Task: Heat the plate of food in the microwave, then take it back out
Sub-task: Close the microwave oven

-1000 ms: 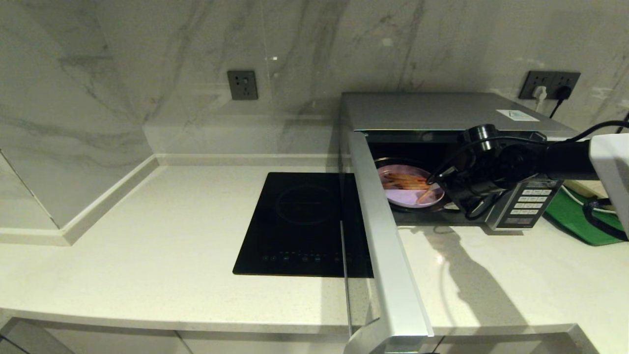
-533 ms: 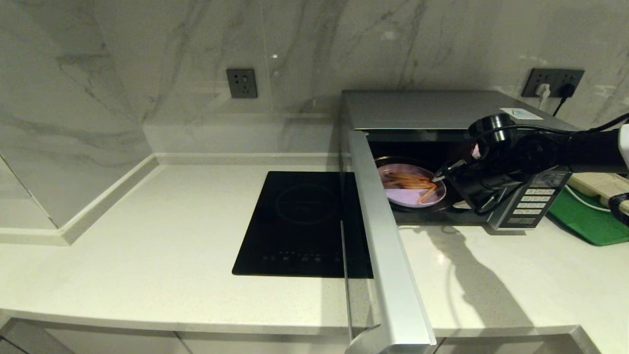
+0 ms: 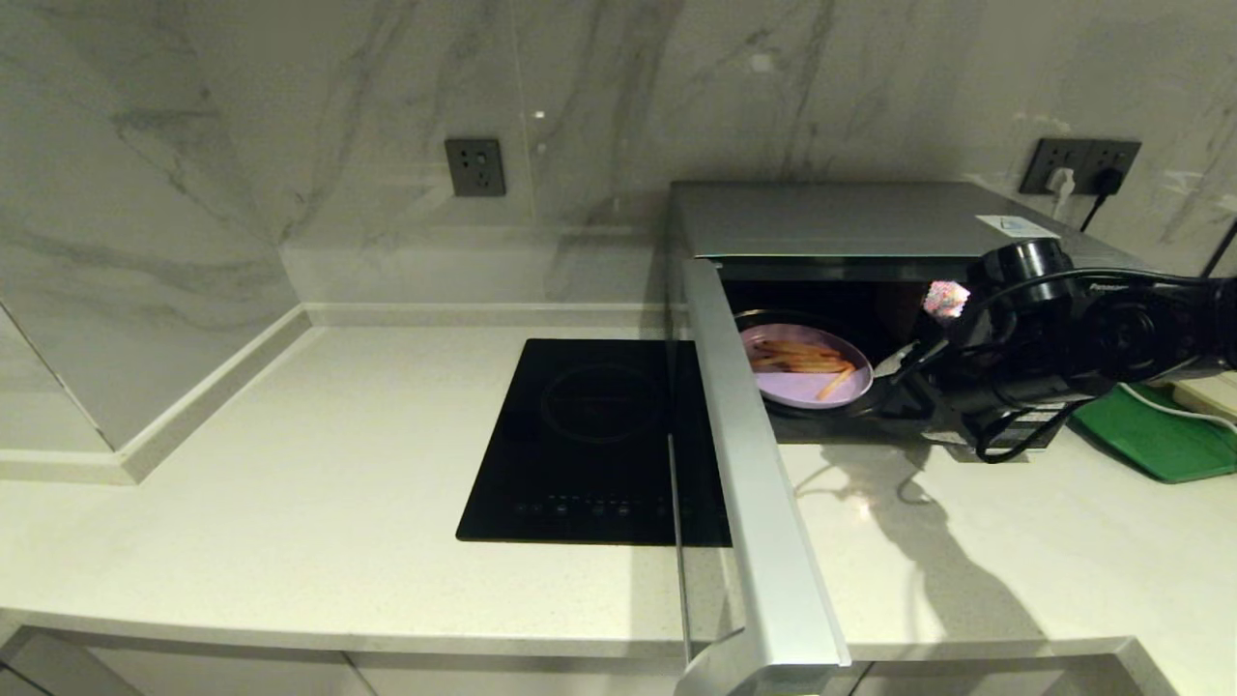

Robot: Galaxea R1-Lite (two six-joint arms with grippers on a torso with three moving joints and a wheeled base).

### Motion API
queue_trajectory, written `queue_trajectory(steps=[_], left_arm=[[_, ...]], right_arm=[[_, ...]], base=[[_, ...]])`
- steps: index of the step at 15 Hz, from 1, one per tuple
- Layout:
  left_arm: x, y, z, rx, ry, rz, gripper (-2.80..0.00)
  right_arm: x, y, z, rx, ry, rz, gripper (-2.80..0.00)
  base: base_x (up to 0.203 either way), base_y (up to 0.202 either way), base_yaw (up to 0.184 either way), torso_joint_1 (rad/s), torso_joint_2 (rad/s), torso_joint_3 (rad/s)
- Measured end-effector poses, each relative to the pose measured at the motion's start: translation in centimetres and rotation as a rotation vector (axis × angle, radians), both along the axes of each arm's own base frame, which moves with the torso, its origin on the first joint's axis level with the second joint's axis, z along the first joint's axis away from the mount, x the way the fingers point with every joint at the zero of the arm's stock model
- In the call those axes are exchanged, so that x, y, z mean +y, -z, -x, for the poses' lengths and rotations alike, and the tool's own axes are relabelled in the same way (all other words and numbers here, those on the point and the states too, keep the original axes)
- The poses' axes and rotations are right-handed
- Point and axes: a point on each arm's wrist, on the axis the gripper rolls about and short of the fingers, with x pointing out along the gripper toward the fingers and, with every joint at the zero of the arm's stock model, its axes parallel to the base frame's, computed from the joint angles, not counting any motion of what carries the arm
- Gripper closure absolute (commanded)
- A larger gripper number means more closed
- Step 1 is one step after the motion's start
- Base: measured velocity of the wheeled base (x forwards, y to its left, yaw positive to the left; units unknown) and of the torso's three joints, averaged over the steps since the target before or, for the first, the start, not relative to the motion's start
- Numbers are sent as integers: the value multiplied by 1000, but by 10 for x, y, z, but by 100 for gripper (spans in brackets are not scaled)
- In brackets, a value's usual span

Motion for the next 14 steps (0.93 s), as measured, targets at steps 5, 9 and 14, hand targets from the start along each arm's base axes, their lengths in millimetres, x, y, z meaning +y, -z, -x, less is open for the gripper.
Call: queue_trajectory(steps=[5, 9, 14], left_arm=[[0, 0, 0, 0, 0, 0, 0], [0, 0, 0, 0, 0, 0, 0], [0, 0, 0, 0, 0, 0, 0]], right_arm=[[1, -19, 33, -21, -31, -17, 0], [5, -58, 92, -52, -195, -6, 0], [37, -110, 182, -22, -449, 126, 0]], base=[[0, 0, 0, 0, 0, 0], [0, 0, 0, 0, 0, 0], [0, 0, 0, 0, 0, 0]])
